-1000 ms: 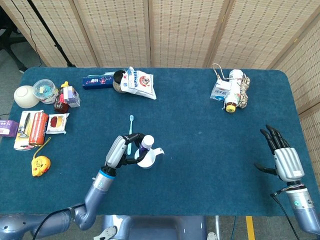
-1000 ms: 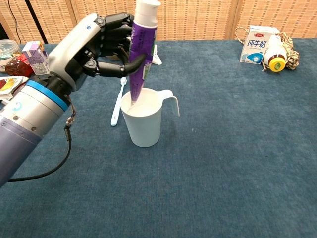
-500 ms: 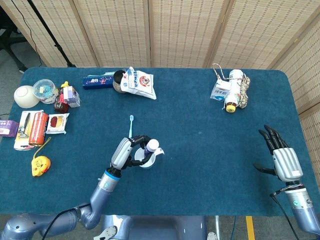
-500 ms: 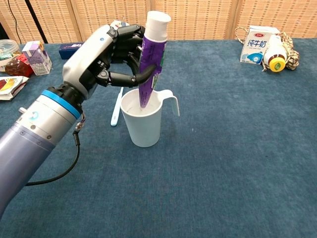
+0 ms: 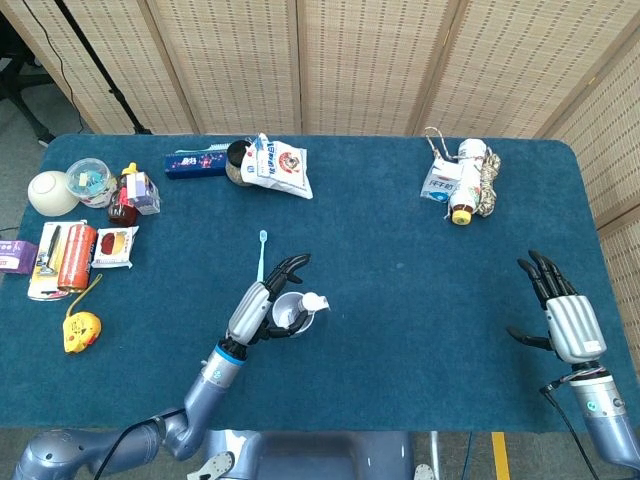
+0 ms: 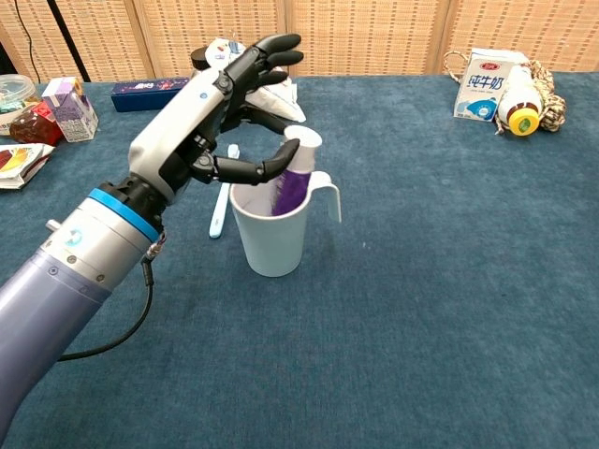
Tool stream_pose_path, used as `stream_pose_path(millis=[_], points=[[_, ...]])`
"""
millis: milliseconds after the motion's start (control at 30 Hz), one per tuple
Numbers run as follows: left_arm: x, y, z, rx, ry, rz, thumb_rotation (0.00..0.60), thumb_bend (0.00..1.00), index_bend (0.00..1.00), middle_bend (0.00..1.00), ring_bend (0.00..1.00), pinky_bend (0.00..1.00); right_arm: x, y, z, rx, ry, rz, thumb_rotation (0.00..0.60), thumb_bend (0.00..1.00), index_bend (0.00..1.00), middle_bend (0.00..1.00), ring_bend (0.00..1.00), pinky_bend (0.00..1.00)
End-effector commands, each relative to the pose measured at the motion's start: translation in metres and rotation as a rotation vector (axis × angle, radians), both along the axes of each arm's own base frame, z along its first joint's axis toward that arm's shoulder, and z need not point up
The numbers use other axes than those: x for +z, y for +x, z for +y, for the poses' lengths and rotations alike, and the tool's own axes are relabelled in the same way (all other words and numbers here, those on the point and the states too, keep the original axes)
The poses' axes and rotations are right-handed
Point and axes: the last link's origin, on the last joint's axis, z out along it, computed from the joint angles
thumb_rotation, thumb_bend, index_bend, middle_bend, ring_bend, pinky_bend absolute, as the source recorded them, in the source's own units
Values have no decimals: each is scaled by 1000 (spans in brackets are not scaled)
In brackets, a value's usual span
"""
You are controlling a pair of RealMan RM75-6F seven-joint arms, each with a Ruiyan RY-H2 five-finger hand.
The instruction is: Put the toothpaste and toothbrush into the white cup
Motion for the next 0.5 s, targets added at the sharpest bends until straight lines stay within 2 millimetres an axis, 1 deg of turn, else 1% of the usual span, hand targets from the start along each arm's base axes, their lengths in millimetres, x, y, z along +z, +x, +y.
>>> stream_pose_path(millis=[33,133,167,233,267,333,400,433,500], points=[[5,-2,-1,-5,8,-11,600,405,61,85,62,286,0,0,0,1,1,0,600,0,0,0,0,255],[14,-4,-2,-16,33,-25,600,405,56,80,61,277,-1,1,0,2,3,0,600,0,0,0,0,256],[20,-6,-2,-23,46,-31,600,405,56,78,60,270,-1,1,1,3,4,0,600,0,0,0,0,256],[39,-14,1,-45,112,-4,600,405,56,64,51,244,0,1,1,5,1,-2,600,0,0,0,0,256],[44,-17,2,-50,123,13,600,405,55,52,41,228,0,2,1,5,0,-3,600,0,0,0,0,256],[54,-23,7,-63,148,79,600,404,32,11,9,139,1,2,2,5,-2,-5,600,0,0,0,0,256],[66,-32,15,-74,164,183,600,403,7,0,0,64,2,2,2,4,-6,-7,600,0,0,0,0,256],[69,-35,17,-78,163,219,600,403,0,0,0,37,2,2,2,4,-7,-8,600,0,0,0,0,256],[80,-47,28,-93,167,374,600,402,0,0,0,16,3,2,2,3,-6,-10,600,0,0,0,0,256]])
